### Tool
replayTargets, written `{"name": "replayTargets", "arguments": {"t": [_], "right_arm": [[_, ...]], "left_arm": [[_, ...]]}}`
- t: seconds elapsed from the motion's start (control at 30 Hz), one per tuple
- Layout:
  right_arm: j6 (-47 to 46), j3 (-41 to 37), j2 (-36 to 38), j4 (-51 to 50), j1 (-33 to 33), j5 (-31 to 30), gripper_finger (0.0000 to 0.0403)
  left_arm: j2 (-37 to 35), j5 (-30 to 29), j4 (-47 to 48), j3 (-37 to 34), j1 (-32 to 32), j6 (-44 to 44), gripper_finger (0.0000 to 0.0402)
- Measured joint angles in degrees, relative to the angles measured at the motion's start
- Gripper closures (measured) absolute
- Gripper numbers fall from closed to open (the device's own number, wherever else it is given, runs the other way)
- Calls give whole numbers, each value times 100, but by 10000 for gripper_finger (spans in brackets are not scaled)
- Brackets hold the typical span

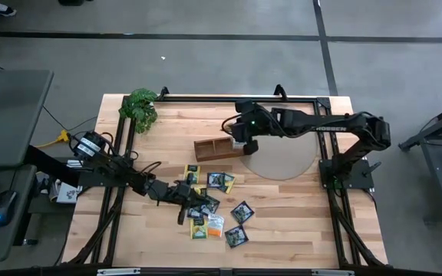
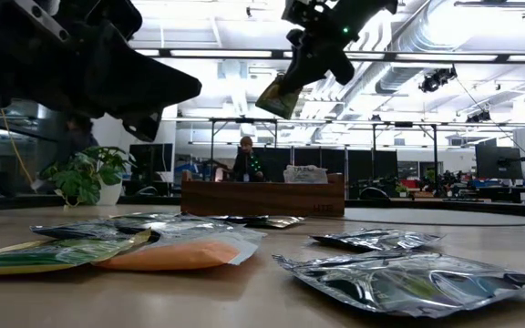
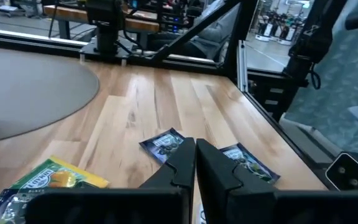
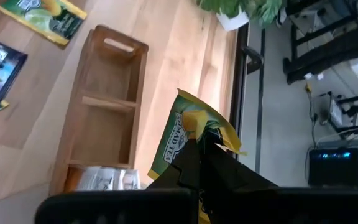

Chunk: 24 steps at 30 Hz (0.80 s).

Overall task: Pick & Place Tea
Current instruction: Put the yellow tea bag into the middle section of the wooden organizer

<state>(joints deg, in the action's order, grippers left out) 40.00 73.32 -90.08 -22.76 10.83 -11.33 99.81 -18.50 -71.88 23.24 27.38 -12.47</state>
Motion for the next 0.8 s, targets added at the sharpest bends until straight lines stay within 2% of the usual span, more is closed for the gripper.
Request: {"name": "replayTargets", "arguments": {"t": [0.53,0.7,0.8], "right_arm": [[552,96,-1027,265,-118,-152,402],[551,96,-1265,316,-96,285,402],[548,96,-1417,317,-96,290,403]], "left_arm": [[2,122,143,2,0,-224,389],[2,122,157,2,0,-238,389],[2,122,160,2,0,-240,389]]}}
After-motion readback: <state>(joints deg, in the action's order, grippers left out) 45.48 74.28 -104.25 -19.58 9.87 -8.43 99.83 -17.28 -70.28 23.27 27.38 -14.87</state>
